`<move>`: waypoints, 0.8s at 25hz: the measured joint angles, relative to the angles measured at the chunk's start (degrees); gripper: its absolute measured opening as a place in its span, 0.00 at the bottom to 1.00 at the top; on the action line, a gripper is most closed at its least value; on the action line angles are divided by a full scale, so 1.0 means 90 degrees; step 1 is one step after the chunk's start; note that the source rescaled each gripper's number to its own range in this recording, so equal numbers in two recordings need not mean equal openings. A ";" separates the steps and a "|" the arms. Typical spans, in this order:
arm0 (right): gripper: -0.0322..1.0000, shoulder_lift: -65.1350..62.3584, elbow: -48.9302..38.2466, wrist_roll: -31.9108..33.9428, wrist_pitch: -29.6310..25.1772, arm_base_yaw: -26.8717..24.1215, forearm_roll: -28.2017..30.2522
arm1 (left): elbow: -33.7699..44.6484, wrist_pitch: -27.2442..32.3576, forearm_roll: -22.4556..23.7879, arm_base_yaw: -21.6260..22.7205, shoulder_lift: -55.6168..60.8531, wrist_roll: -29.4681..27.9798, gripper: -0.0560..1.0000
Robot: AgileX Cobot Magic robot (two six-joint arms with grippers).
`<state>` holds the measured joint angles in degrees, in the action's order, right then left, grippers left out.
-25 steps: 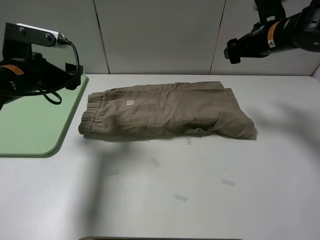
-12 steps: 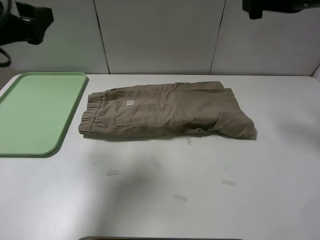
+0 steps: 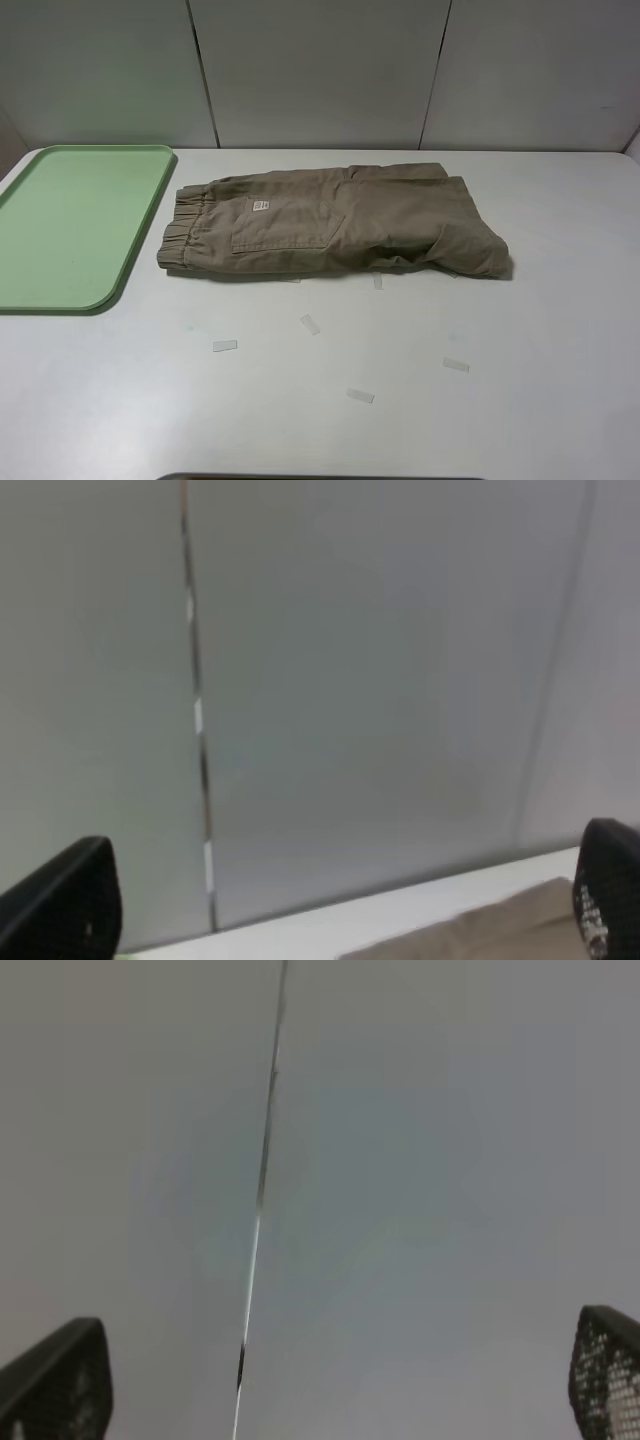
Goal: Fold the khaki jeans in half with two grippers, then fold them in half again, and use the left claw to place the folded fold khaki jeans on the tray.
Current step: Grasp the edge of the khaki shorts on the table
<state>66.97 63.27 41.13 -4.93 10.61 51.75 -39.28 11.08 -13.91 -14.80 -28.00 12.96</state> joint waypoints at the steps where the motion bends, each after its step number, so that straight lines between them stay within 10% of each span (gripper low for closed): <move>1: 1.00 -0.0178 0.0000 -0.0005 -0.0036 0.0000 -0.0030 | 0.0000 0.0285 0.0018 0.0000 0.0303 -0.0086 0.91; 12: 1.00 -0.1644 0.0000 -0.0039 -0.0409 0.0000 -0.0875 | 0.0000 0.4737 0.2696 0.0000 0.1956 -0.2328 0.92; 20: 1.00 -0.1665 0.0000 -0.1638 -0.1706 0.1022 -0.1954 | 0.0425 0.6157 0.2911 0.0000 0.1956 -0.2566 0.92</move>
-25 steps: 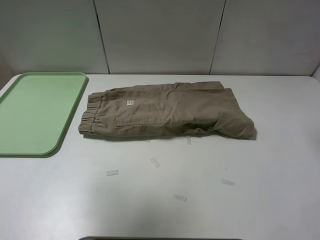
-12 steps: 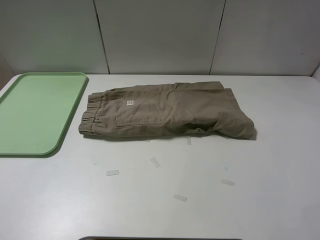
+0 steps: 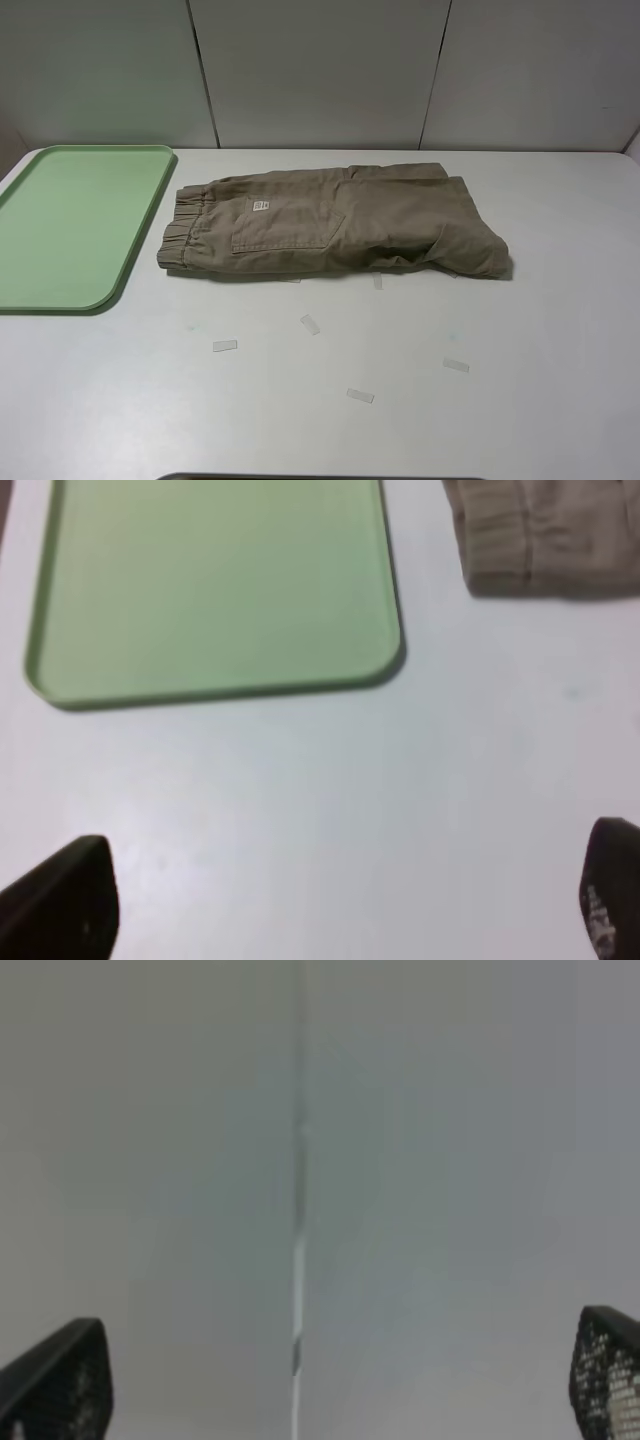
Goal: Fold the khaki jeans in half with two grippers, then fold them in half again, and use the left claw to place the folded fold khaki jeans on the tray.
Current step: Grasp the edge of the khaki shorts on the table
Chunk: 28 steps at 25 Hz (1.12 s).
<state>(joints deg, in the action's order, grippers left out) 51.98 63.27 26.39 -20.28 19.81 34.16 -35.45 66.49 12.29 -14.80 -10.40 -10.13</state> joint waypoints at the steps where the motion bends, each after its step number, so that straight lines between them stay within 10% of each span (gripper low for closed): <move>1: 1.00 0.0006 0.0000 -0.0198 -0.0145 0.0164 -0.0079 | 0.0089 0.0000 -0.0072 0.0000 0.0000 -0.0006 0.92; 28: 1.00 0.0014 0.0000 -0.0567 -0.0881 0.0637 -0.0478 | 0.0864 -0.0590 -0.1586 0.0000 0.0000 0.0487 0.92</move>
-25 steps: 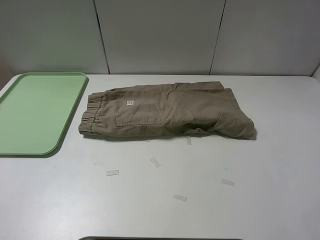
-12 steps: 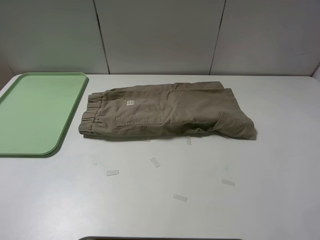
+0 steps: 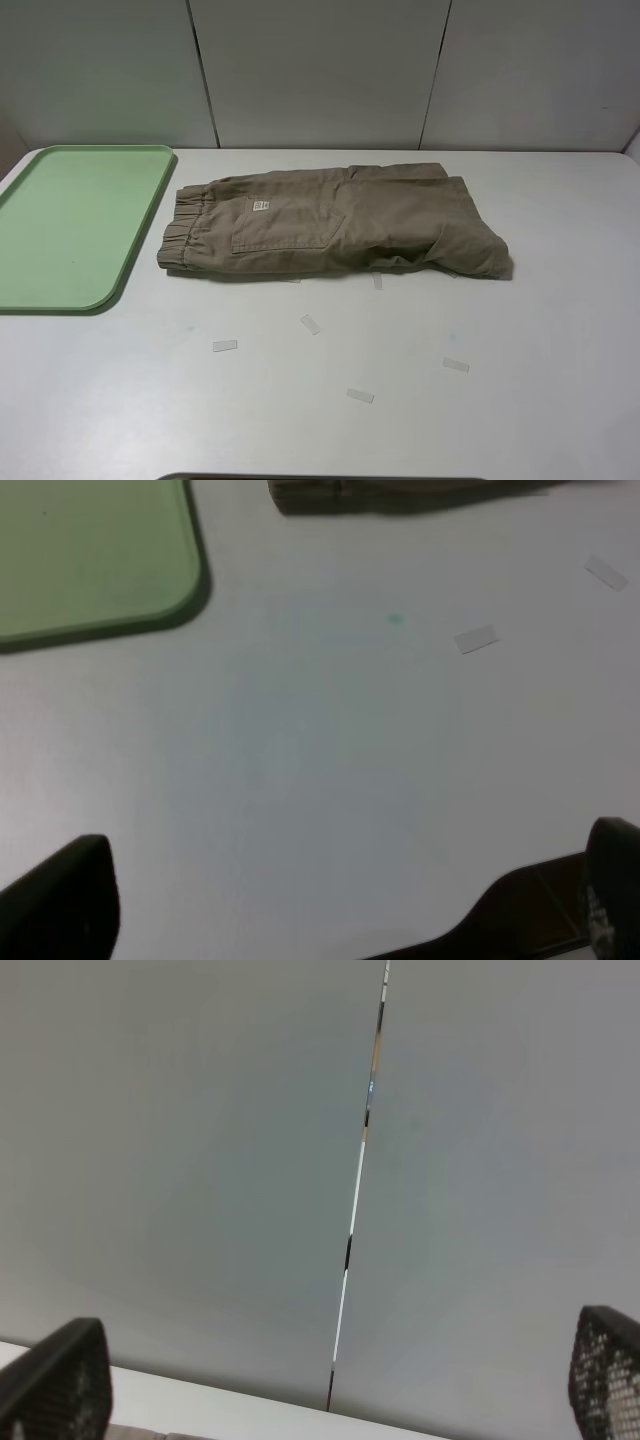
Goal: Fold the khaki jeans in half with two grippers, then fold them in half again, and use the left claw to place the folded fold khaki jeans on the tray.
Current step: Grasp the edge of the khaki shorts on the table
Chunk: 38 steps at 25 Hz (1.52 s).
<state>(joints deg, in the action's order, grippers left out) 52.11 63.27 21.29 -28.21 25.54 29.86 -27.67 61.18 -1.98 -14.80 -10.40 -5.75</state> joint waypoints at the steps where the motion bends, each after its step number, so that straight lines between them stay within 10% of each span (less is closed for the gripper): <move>1: 1.00 0.0000 0.0000 0.0000 0.0000 0.0000 -0.0005 | 0.0000 0.0000 0.0000 0.0000 0.0000 0.0013 0.92; 38: 1.00 0.0000 0.0000 -0.0329 0.0000 0.0000 -0.0005 | 0.0012 -0.0035 0.0333 0.0000 0.0030 0.0348 0.92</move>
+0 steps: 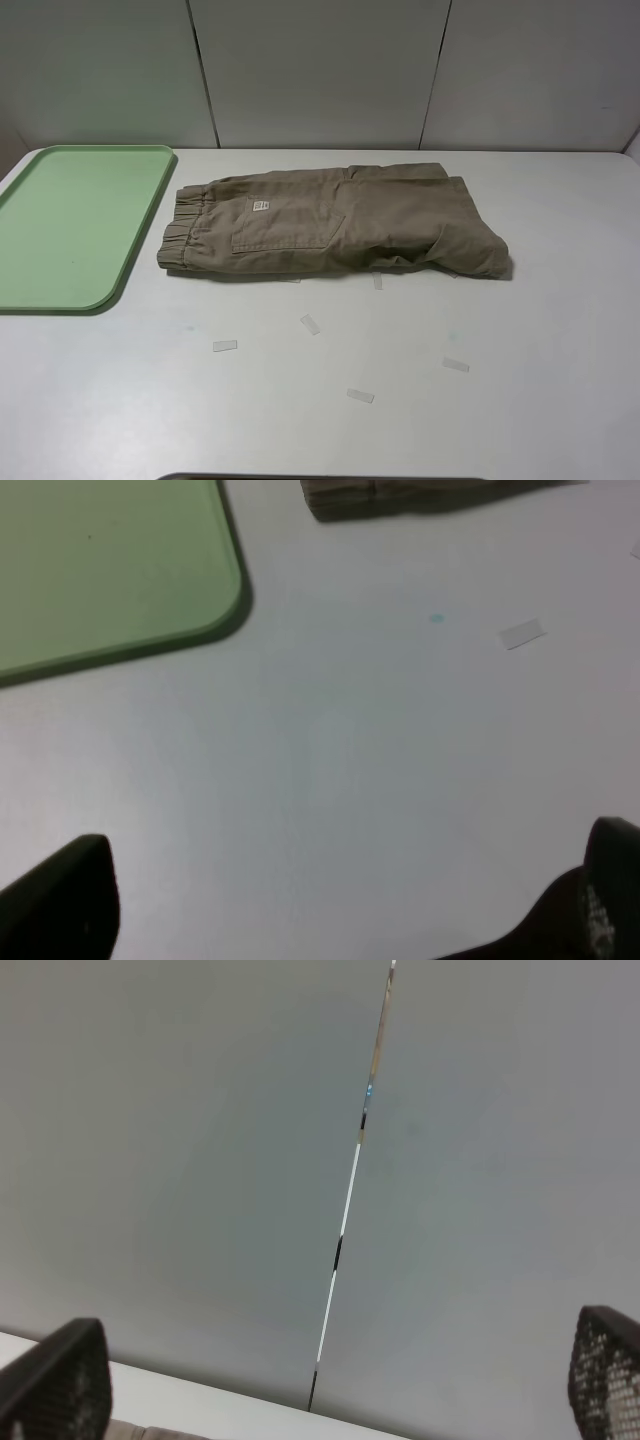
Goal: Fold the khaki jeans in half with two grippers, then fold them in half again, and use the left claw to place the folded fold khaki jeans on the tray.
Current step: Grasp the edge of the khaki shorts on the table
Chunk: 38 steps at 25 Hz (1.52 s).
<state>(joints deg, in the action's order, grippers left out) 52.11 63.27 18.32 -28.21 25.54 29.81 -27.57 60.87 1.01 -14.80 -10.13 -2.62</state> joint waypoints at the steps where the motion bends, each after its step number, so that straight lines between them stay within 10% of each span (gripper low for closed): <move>1: 1.00 0.0000 0.0000 0.0000 0.0000 0.0000 0.0000 | 0.0000 0.0001 0.0000 0.0000 0.0064 0.0000 0.92; 38: 1.00 0.2999 0.0000 -0.0020 -0.0357 0.0000 -0.0565 | 0.0000 -0.0001 -0.0005 0.0027 0.1158 0.0005 0.92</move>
<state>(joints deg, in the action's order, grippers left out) 79.10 63.27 18.15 -31.42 25.54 24.73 -27.57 60.86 0.96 -14.55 0.29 -2.57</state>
